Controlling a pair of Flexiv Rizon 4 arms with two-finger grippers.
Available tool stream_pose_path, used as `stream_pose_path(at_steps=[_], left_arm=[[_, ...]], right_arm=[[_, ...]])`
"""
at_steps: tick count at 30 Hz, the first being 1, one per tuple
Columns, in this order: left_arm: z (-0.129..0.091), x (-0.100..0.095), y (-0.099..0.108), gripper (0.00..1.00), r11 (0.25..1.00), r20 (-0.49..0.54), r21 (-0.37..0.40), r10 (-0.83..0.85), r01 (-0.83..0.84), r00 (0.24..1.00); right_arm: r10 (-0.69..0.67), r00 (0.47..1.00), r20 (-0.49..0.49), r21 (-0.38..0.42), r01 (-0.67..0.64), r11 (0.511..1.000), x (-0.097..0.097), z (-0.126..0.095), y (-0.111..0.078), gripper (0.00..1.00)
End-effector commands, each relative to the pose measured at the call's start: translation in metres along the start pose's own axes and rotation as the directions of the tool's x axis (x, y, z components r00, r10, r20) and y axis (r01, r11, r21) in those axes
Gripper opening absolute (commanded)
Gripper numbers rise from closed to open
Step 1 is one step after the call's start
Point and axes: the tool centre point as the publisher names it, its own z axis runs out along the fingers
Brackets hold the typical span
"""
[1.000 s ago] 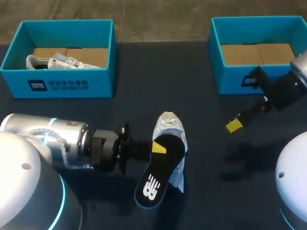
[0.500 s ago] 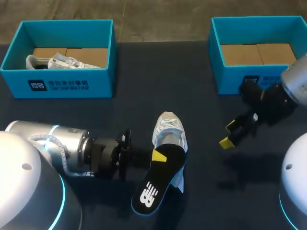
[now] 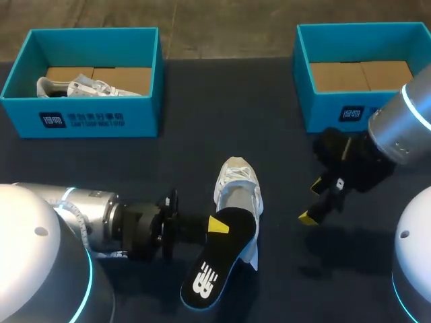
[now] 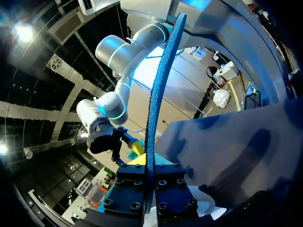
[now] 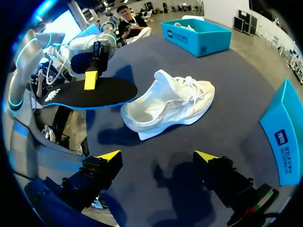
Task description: Take the shoe out of the shoebox, open the shoe tongue, remove and reinsert the insole, then place the shoe into the shoebox
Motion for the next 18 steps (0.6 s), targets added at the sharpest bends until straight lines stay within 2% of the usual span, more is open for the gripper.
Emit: stream_pose_path(at_steps=[1, 7, 14, 18], left_arm=[[0.001, 0.003, -0.002, 0.0, 1.0, -0.009, 0.006, 0.009, -0.009, 1.0], [0.001, 0.015, -0.004, 0.0, 1.0, 0.008, 0.019, -0.011, 0.011, 1.0], [-0.003, 0.02, -0.008, 0.0, 0.999, 0.054, 0.045, -0.027, 0.025, 0.998], [0.0, 0.021, -0.009, 0.0, 0.999, 0.052, 0.047, -0.014, 0.012, 0.999]], right_arm=[[-0.039, 0.999, 0.018, 0.002, 0.039, 0.999, 0.003, 0.004, 0.001, 1.0], [-0.128, 0.985, 0.12, 0.081, 0.119, 0.99, 0.018, 0.03, 0.003, 1.0], [-0.174, 0.974, 0.146, 0.095, 0.161, 0.982, 0.026, 0.05, -0.001, 1.0], [-0.187, 0.971, 0.147, 0.144, 0.165, 0.976, 0.028, 0.06, -0.001, 1.0]])
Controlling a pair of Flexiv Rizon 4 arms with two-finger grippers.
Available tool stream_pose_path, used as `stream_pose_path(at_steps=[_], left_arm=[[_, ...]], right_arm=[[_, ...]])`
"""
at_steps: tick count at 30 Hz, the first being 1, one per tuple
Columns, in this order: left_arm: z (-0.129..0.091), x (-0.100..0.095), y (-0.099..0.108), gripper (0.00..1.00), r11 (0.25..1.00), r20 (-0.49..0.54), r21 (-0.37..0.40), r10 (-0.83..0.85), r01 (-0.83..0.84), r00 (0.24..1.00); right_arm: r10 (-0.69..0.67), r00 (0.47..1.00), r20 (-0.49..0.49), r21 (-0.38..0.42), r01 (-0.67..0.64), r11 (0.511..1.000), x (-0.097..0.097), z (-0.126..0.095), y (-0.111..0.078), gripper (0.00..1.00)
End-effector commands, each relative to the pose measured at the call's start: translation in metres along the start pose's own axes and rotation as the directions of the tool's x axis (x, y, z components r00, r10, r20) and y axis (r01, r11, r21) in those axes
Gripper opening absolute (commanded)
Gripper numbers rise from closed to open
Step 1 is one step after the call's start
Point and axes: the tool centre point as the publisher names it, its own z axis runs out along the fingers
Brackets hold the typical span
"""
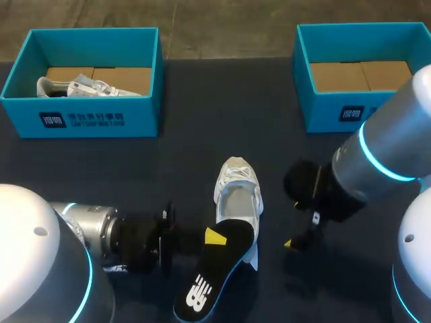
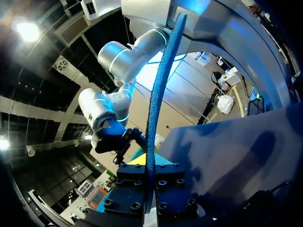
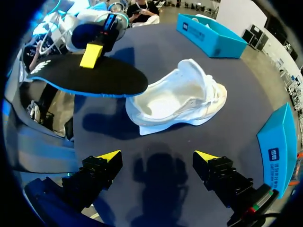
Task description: Take the shoe out of the shoebox, open the shoe tongue, remove and reinsert the insole, then place the shoe into the shoebox
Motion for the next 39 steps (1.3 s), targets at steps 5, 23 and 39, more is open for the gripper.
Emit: stream_pose_path(at_steps=[5, 23, 39], left_arm=[[0.004, -0.002, -0.001, 0.0, 1.0, -0.004, -0.004, 0.007, -0.007, 1.0], [0.005, -0.006, 0.006, 0.0, 0.999, 0.01, -0.022, -0.044, 0.045, 0.999], [0.0, -0.003, 0.012, 0.0, 0.997, 0.035, 0.002, -0.077, 0.077, 0.996]], right_arm=[[-0.02, 1.0, -0.008, 0.059, 0.02, 0.998, -0.001, 0.026, 0.011, 1.0], [-0.131, 0.991, 0.0, 0.085, 0.13, 0.988, 0.003, 0.037, 0.013, 1.0], [-0.188, 0.982, 0.02, 0.101, 0.185, 0.978, 0.011, 0.049, 0.02, 1.0]])
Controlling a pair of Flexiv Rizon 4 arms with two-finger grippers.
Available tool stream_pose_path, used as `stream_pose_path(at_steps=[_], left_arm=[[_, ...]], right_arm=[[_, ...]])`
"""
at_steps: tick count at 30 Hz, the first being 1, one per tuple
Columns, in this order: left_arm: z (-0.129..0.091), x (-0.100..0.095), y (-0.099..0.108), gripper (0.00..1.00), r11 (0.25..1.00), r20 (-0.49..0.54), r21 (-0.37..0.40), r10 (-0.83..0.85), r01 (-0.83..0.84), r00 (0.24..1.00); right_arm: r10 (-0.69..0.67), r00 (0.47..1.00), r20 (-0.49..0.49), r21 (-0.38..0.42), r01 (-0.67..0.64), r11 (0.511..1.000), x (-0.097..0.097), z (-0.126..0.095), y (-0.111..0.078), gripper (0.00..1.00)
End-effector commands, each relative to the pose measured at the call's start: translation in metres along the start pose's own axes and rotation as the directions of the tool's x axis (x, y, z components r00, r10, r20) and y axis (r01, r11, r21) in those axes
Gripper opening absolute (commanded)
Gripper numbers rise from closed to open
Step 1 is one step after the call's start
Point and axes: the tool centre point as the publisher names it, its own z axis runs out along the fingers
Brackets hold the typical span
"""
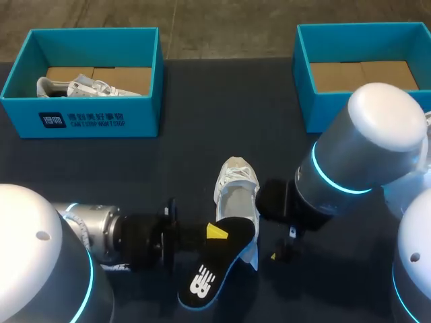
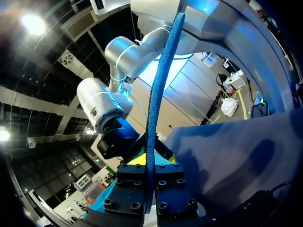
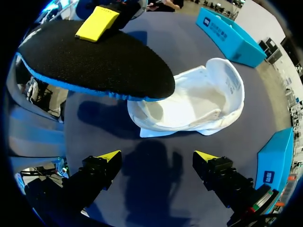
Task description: Take the shoe out of the shoebox, open the shoe tongue, remove and reinsert the insole, then place the shoe into the shoebox
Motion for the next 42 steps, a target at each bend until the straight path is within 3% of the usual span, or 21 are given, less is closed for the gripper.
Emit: stream_pose_path(at_steps=[1, 10, 12, 13, 25, 42], left_arm=[[-0.001, 0.003, 0.003, 0.0, 1.0, 0.006, 0.014, -0.011, 0.011, 1.0], [0.001, 0.007, 0.008, 0.0, 0.999, 0.001, 0.022, -0.041, 0.041, 0.999], [0.001, 0.01, 0.011, 0.0, 1.0, -0.023, -0.012, -0.029, 0.029, 0.999], [0.001, 0.012, 0.015, 0.0, 0.998, -0.051, -0.065, 0.012, -0.016, 0.999], [0.001, 0.012, 0.015, 0.0, 0.998, -0.051, -0.065, 0.012, -0.016, 0.999], [-0.01, 0.002, 0.035, 0.0, 0.986, 0.009, -0.102, -0.13, 0.13, 0.992]], right_arm=[[-0.012, 1.0, 0.008, 0.012, 0.012, 1.0, 0.002, 0.011, 0.007, 1.0], [-0.015, 1.0, 0.007, 0.021, 0.015, 1.0, -0.001, 0.02, 0.008, 1.0], [-0.003, 1.0, 0.001, 0.03, 0.003, 1.0, -0.001, 0.024, 0.007, 1.0], [-0.003, 1.0, 0.001, 0.03, 0.003, 1.0, -0.001, 0.024, 0.007, 1.0], [-0.003, 1.0, 0.001, 0.03, 0.003, 1.0, -0.001, 0.024, 0.007, 1.0], [-0.003, 1.0, 0.001, 0.03, 0.003, 1.0, -0.001, 0.024, 0.007, 1.0]])
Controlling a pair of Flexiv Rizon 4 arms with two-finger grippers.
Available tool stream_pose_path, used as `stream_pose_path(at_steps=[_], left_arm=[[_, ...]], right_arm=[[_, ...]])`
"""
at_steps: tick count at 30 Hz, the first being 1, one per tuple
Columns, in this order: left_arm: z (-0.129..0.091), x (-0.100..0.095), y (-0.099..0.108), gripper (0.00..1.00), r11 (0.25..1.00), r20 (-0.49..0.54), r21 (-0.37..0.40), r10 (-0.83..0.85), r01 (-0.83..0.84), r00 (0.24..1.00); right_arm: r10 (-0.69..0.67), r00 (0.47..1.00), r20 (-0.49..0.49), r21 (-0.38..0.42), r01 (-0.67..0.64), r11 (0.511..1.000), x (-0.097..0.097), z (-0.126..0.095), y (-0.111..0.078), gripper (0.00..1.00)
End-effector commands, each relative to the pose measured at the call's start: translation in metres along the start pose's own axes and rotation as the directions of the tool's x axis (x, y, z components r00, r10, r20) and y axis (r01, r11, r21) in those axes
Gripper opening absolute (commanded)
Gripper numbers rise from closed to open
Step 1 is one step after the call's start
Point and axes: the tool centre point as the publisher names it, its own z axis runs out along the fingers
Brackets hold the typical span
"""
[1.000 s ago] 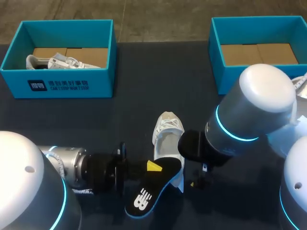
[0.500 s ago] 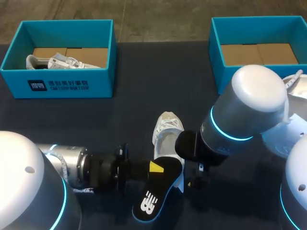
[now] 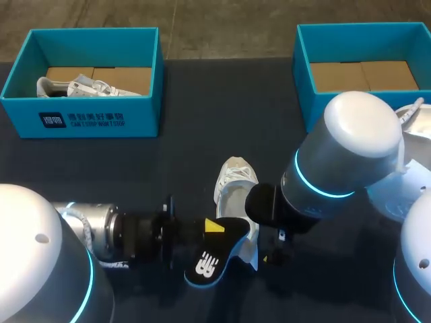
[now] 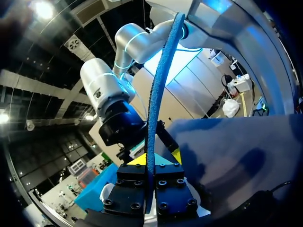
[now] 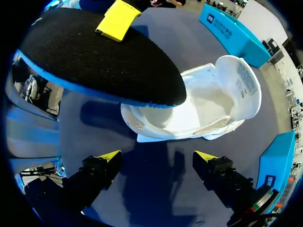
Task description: Take the shoe out of the shoebox, open the shoe tongue, remove and reinsert the insole, then place the shoe into the shoebox
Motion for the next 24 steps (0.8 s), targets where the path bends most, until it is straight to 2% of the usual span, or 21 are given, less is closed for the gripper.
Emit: stream_pose_path(at_steps=[1, 13, 18, 24], left_arm=[[-0.001, 0.001, 0.002, 0.0, 1.0, -0.001, -0.009, -0.008, 0.008, 1.0], [-0.003, 0.007, 0.005, 0.0, 1.0, -0.024, -0.012, 0.003, -0.003, 1.0], [-0.003, 0.008, 0.005, 0.0, 1.0, -0.034, -0.011, 0.008, -0.008, 0.999], [-0.003, 0.008, 0.007, 0.0, 1.0, -0.042, -0.011, 0.008, -0.008, 0.999]], right_arm=[[0.0, 1.0, 0.003, 0.0, 0.0, 1.0, 0.001, 0.003, 0.001, 1.0], [0.0, 1.0, 0.003, 0.0, 0.0, 1.0, 0.001, 0.003, 0.001, 1.0], [-0.013, 1.0, -0.009, 0.003, 0.013, 1.0, -0.007, 0.001, 0.005, 1.0], [0.009, 1.0, 0.007, -0.007, -0.009, 1.0, -0.013, -0.007, -0.002, 1.0]])
